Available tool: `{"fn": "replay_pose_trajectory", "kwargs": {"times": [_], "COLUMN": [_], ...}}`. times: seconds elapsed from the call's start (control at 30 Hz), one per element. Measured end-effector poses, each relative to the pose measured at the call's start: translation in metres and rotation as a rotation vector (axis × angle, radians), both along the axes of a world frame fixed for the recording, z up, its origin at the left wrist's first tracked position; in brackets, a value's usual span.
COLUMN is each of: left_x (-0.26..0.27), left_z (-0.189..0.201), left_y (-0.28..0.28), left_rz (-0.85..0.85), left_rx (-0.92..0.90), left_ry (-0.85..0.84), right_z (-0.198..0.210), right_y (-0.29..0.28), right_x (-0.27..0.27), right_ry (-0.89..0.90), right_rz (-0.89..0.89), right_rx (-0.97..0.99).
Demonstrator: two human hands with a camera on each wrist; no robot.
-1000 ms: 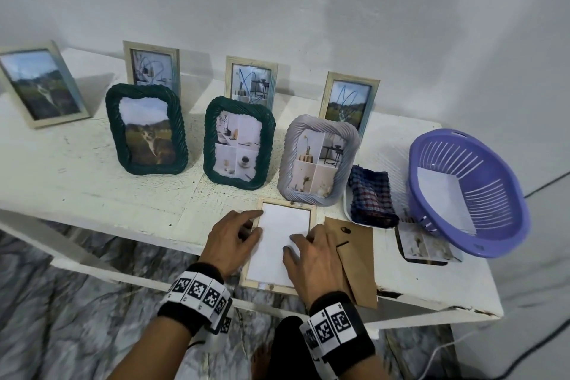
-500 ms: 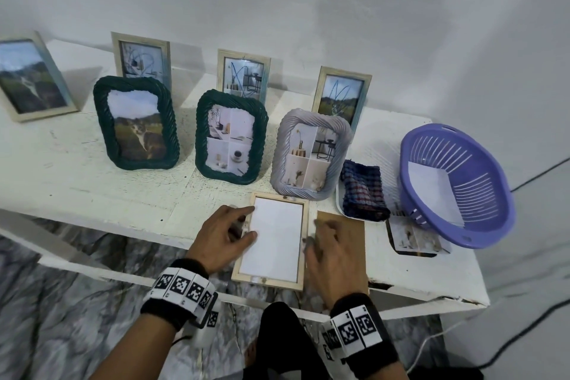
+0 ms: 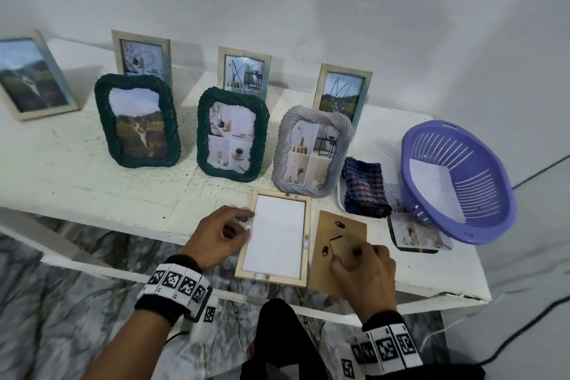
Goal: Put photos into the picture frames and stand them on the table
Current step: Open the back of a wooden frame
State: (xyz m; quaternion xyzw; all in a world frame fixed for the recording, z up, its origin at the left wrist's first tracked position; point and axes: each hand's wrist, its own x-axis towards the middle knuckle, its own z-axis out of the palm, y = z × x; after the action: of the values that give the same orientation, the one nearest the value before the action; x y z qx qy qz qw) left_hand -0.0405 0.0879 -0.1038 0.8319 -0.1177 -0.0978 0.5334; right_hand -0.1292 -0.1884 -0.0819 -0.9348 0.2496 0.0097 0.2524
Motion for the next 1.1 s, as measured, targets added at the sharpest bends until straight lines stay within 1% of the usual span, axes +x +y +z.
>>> {"fn": "replay_pose_trajectory", "kwargs": {"times": [0.07, 0.13, 0.23, 0.37, 0.57, 0.67, 0.83, 0.97, 1.03, 1.1], "left_x": [-0.001, 0.000, 0.000, 0.000, -0.001, -0.002, -0.003, -0.002, -0.002, -0.002], "left_z": [0.000, 0.000, 0.000, 0.000, 0.002, 0.003, 0.004, 0.004, 0.003, 0.003], "left_y": [0.001, 0.001, 0.000, 0.001, -0.002, -0.003, -0.004, -0.005, -0.005, -0.005], "left_rz": [-0.001, -0.007, -0.007, -0.010, 0.004, 0.004, 0.003, -0.009, -0.017, -0.020], "left_rx": [-0.005, -0.010, -0.026, -0.036, -0.037, -0.033, -0.038, -0.037, -0.027, -0.005], "left_ry": [0.012, 0.026, 0.040, 0.068, 0.105, 0.104, 0.103, 0.104, 0.102, 0.081], "right_z": [0.007, 0.010, 0.010, 0.010, 0.010, 0.010, -0.001, -0.006, -0.008, -0.011], "right_y": [0.005, 0.011, 0.024, 0.046, 0.079, 0.087, 0.094, 0.098, 0.094, 0.086], "right_x": [-0.004, -0.005, 0.002, 0.020, 0.039, 0.042, 0.043, 0.040, 0.037, 0.034], "right_ry": [-0.061, -0.145, -0.312, -0.364, -0.274, -0.266, -0.242, -0.164, -0.187, -0.246], "right_rz": [-0.013, 0.006, 0.077, 0.199, 0.283, 0.310, 0.277, 0.265, 0.276, 0.320], "right_rx": [0.055, 0.040, -0.040, -0.175, -0.273, -0.291, -0.271, -0.330, -0.302, -0.231]}}
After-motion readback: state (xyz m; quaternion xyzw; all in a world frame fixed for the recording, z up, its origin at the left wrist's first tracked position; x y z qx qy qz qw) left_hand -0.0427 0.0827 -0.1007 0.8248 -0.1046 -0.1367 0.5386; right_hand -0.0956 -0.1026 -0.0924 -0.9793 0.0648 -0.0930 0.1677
